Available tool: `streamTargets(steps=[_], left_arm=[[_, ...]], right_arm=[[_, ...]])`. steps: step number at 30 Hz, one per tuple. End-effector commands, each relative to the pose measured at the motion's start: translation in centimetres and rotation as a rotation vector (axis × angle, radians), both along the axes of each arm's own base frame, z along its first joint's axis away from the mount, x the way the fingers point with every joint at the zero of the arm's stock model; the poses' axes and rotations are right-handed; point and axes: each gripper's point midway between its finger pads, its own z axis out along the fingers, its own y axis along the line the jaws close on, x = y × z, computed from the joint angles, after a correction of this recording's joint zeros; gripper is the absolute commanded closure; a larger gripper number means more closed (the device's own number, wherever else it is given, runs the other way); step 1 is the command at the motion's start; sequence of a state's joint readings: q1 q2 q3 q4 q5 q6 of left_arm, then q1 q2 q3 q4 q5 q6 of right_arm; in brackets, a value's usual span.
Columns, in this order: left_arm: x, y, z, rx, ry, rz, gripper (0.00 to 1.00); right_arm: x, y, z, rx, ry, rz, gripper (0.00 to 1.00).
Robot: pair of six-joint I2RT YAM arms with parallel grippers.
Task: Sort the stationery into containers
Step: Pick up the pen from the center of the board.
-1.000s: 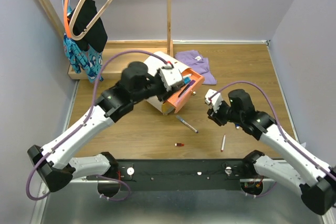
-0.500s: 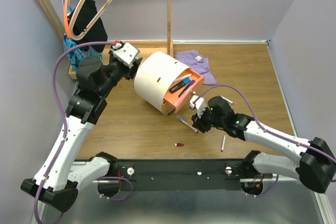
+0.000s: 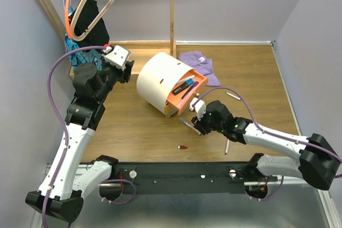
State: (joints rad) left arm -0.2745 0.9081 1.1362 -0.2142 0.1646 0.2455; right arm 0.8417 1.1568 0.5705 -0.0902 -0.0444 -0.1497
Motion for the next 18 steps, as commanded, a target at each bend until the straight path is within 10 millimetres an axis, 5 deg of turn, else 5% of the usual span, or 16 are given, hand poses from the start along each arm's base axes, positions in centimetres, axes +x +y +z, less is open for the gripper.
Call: streamTargets(steps=[1, 18], left_arm=[[-0.4, 1.4, 1.4, -0.049, -0.046, 0.049, 0.37], [-1.6, 3.4, 1.0, -0.043, -0.063, 0.109, 0.36]], right_arm=[[0.6, -1.5, -0.7, -0.099, -0.074, -0.075, 0.53], [-1.6, -0.4, -4.0, -0.193, 0.068, 0.053, 0.54]])
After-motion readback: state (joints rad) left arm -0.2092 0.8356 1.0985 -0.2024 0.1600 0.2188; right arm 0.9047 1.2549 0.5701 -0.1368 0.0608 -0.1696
